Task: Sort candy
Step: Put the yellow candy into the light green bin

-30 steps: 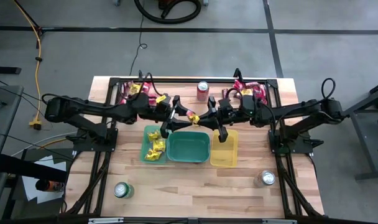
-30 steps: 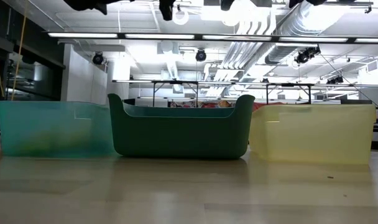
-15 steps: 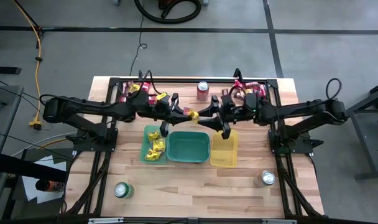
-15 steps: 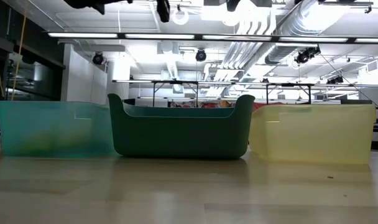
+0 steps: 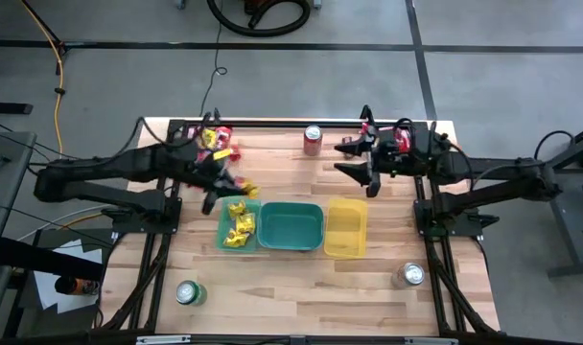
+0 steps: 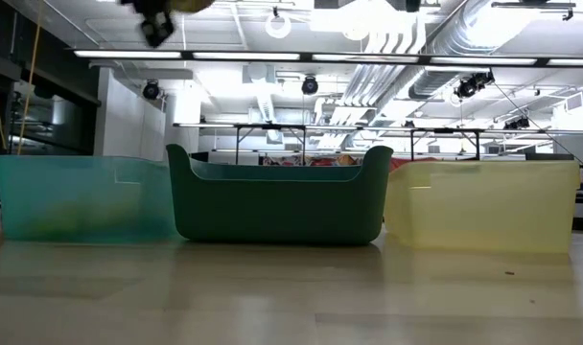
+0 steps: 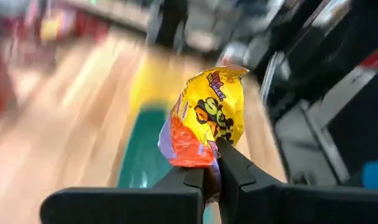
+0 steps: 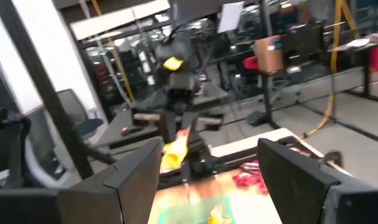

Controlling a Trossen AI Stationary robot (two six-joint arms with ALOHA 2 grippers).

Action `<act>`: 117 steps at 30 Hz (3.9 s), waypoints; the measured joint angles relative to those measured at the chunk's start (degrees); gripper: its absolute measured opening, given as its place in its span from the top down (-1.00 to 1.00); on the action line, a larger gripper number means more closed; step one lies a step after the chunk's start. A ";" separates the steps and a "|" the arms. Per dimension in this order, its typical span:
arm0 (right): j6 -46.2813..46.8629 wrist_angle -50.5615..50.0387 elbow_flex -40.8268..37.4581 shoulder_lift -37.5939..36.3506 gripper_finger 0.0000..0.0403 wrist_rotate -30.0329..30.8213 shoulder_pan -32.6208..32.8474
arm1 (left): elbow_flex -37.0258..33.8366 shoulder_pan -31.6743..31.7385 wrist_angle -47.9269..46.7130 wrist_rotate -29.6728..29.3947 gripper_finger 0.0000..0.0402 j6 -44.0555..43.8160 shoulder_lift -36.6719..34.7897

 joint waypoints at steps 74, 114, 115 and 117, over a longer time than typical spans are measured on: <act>1.35 -3.07 -0.02 -0.02 -0.30 4.07 0.00 | -10.26 45.61 -0.95 -33.22 -0.21 -22.98 30.05; 1.43 -3.08 -0.04 0.00 -0.30 5.86 0.04 | -7.20 42.66 -1.59 -27.33 1.00 -11.12 10.48; 1.93 -3.07 -0.04 0.00 -0.30 5.87 0.04 | -7.20 42.05 -0.41 -24.83 1.00 -10.65 7.94; 2.64 -3.05 -0.04 0.00 -0.30 5.91 0.00 | -7.20 40.52 2.09 -20.05 1.00 -9.86 3.27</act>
